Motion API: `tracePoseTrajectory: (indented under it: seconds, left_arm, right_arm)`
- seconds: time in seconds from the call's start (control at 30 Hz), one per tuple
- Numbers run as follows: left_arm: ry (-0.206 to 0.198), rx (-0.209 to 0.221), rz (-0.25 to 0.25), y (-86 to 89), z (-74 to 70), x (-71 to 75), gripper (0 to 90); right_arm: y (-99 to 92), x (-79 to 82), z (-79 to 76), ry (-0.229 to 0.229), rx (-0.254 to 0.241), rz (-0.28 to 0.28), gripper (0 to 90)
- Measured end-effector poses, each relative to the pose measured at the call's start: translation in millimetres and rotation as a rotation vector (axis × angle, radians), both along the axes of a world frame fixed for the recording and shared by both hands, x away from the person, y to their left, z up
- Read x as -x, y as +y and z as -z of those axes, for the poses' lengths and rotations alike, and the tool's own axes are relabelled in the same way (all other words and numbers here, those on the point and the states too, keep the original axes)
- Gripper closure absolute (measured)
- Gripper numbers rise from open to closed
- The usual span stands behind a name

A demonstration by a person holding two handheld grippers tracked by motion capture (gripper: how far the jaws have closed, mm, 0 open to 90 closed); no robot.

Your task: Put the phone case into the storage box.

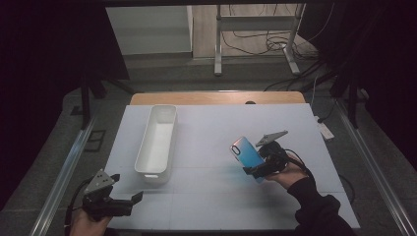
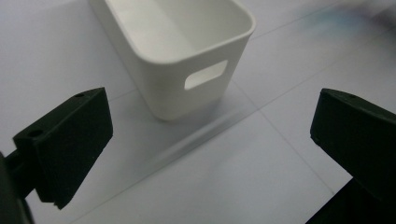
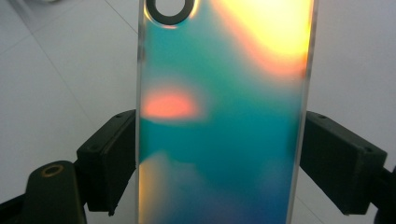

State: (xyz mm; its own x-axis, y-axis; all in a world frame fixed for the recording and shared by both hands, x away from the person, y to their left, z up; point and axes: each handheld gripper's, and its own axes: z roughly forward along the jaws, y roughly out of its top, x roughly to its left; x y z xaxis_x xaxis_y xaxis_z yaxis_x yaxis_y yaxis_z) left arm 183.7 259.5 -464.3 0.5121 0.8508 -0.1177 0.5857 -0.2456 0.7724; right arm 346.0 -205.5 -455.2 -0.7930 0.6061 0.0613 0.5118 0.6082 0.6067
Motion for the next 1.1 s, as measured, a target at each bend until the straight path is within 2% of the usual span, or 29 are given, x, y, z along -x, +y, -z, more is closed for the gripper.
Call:
tracePoseTrajectory:
  seconds: [0.07, 0.27, 0.33, 0.53, 0.67, 1.1]
  left_arm:
    - [-0.013, 0.020, 0.016, -1.1, -2.4, -0.7, 0.0]
    - [-0.027, 0.039, 0.054, -8.5, -8.5, -3.4, 0.0]
    - [-0.035, 0.069, 0.076, -13.1, -11.4, -5.3, 0.0]
    - [-0.059, 0.085, 0.127, -23.4, -17.4, -11.4, 0.0]
    - [-0.065, 0.071, 0.149, -31.0, -18.8, -17.3, 0.0]
    - [-0.083, 0.063, 0.223, -51.0, -23.4, -32.4, 0.0]
  right_arm:
    - [-1.3, 1.5, -1.6, -0.003, -0.014, -0.004, 16.8]
    - [-5.6, 6.2, -6.1, -0.018, -0.053, -0.023, 16.8]
    - [-6.4, 7.4, -7.0, -0.020, -0.059, -0.026, 16.8]
    - [-7.7, 12.3, -10.1, -0.028, -0.084, -0.055, 16.8]
    - [-9.6, 15.0, -12.8, -0.034, -0.106, -0.076, 16.7]
    - [-12.8, 23.0, -19.2, -0.044, -0.176, -0.144, 16.7]
